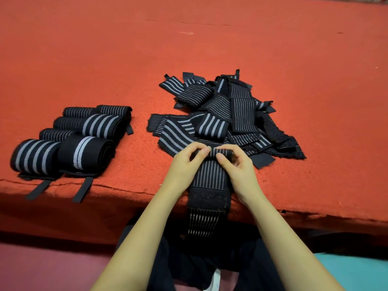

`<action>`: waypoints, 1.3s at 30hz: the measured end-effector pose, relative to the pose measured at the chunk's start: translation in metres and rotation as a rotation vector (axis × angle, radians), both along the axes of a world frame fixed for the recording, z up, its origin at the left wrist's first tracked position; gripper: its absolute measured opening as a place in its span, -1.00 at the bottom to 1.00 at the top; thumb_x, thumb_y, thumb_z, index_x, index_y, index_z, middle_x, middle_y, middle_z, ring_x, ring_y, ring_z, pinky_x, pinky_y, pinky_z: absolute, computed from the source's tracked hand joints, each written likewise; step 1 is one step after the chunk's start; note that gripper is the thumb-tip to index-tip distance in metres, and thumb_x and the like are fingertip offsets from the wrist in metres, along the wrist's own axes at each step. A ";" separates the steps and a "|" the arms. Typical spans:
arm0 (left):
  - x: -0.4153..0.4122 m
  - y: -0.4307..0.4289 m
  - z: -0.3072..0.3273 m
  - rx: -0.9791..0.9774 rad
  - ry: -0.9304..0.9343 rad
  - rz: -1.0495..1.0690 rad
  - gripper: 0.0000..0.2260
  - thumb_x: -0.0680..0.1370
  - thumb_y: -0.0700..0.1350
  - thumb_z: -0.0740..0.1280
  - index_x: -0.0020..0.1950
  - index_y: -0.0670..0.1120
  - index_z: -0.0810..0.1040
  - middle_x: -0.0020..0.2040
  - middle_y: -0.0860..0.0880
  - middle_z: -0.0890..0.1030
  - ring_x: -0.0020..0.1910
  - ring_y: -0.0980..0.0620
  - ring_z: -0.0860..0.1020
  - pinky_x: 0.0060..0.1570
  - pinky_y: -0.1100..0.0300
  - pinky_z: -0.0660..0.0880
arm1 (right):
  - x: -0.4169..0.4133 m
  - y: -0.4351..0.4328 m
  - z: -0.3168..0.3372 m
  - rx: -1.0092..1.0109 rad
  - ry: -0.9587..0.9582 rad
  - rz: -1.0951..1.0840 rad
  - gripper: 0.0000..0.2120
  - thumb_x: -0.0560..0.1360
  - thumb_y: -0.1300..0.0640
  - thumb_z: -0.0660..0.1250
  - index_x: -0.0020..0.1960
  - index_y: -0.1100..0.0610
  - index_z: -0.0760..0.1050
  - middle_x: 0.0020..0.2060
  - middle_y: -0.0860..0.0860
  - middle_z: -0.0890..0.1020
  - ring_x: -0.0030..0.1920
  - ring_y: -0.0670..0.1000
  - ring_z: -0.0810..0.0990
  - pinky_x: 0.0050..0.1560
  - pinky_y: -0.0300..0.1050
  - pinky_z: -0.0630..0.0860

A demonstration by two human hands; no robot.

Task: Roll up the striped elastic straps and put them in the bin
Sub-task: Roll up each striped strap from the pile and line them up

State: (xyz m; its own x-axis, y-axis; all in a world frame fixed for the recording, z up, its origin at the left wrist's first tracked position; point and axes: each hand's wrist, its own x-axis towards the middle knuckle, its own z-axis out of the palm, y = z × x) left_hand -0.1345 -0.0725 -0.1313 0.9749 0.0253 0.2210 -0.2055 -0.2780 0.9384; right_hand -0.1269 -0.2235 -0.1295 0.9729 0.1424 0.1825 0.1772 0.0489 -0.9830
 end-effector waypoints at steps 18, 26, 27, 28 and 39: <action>-0.003 0.000 0.001 -0.025 0.027 0.027 -0.90 0.56 0.01 0.31 0.04 0.06 0.57 -0.03 0.07 0.63 -0.01 0.02 0.58 0.09 0.03 0.51 | -0.001 0.000 -0.001 -0.043 0.048 -0.031 -0.83 0.55 0.30 0.30 0.13 0.18 0.49 0.02 0.01 0.60 0.01 -0.19 0.57 0.10 -0.25 0.50; -0.001 0.001 -0.002 -0.029 -0.101 0.004 -0.85 0.49 -0.08 0.34 0.01 0.15 0.54 0.04 0.13 0.58 0.11 0.12 0.52 0.20 0.14 0.43 | 0.001 0.002 -0.003 -0.075 0.055 -0.019 -0.92 0.58 0.18 0.27 0.01 0.01 0.49 -0.07 0.02 0.59 -0.02 -0.04 0.56 0.09 -0.02 0.51; 0.000 0.001 -0.002 -0.041 -0.083 -0.007 -0.88 0.51 -0.03 0.32 0.02 0.14 0.54 0.04 0.13 0.58 0.11 0.13 0.52 0.19 0.18 0.42 | 0.001 0.002 -0.004 -0.096 0.039 -0.024 -0.92 0.57 0.14 0.27 0.01 -0.03 0.48 -0.08 0.01 0.59 -0.01 -0.03 0.55 0.11 0.03 0.50; 0.000 0.000 0.000 -0.059 -0.052 -0.027 -0.89 0.53 0.01 0.29 0.03 0.12 0.54 0.02 0.15 0.58 0.09 0.16 0.52 0.17 0.24 0.41 | 0.001 0.001 -0.004 -0.114 0.021 -0.028 -0.92 0.55 0.09 0.27 0.01 -0.06 0.47 -0.07 -0.01 0.58 -0.01 -0.02 0.55 0.13 0.07 0.49; 0.003 0.005 -0.003 -0.080 -0.034 -0.114 -0.89 0.58 -0.16 0.30 0.08 -0.04 0.55 0.00 0.17 0.58 0.07 0.24 0.51 0.15 0.35 0.38 | 0.003 0.002 -0.004 -0.088 0.046 0.007 -0.91 0.59 0.15 0.26 0.06 0.01 0.49 0.01 -0.07 0.58 0.02 -0.13 0.53 0.07 -0.26 0.45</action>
State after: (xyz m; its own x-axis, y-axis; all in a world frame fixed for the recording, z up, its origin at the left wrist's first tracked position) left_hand -0.1320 -0.0671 -0.1339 0.9646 -0.0659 0.2555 -0.2632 -0.1758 0.9486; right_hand -0.1240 -0.2211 -0.1334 0.9789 0.1624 0.1243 0.1319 -0.0368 -0.9906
